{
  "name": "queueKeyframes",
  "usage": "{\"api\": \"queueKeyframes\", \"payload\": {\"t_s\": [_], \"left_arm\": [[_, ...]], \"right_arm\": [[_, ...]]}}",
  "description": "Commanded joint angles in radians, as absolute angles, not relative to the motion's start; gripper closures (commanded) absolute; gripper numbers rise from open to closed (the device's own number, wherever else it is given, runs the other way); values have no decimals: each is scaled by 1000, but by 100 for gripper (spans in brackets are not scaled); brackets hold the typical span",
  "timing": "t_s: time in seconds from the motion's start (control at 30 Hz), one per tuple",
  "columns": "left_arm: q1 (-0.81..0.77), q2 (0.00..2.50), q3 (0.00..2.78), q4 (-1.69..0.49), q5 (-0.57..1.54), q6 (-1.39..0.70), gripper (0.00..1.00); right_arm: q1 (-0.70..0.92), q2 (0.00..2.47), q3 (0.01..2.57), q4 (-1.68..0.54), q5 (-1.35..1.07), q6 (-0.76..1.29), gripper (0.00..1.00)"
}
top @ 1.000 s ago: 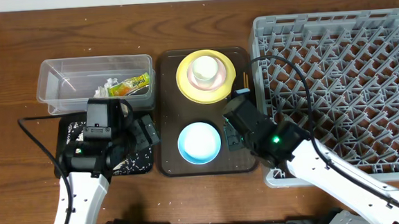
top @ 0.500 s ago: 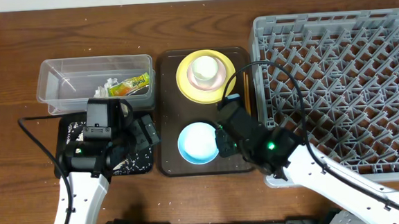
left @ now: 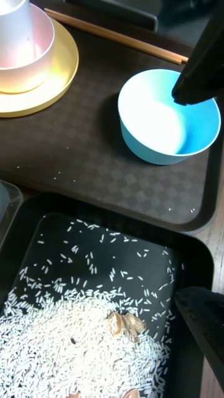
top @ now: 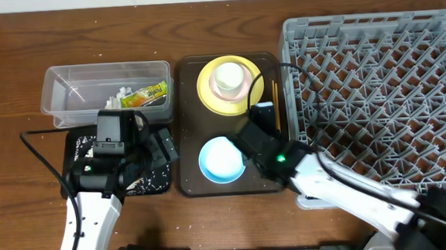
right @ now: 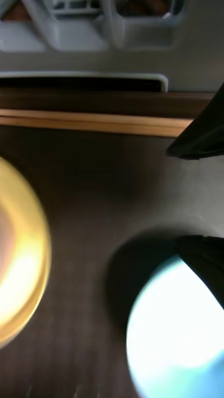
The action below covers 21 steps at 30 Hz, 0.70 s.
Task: Sort waste into correct bins and load items into the dishwasher rack
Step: 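Move the right gripper left over the chopsticks on the brown tray, then lower the right gripper and pinch one wooden chopstick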
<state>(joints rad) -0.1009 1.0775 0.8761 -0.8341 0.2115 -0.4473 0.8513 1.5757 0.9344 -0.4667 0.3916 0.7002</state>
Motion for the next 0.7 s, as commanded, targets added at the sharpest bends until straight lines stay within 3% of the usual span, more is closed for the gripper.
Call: {"api": "queueKeyframes", "payload": {"t_s": [0.0,0.67], "left_arm": [[-97,1077,892,-837,221,-442,4],[-97,1077,892,-837,221,-442,4]], "right_arm": [[834,1654,927,-463,449,727,61],[625,1713,929,-466,267,850,59]]}}
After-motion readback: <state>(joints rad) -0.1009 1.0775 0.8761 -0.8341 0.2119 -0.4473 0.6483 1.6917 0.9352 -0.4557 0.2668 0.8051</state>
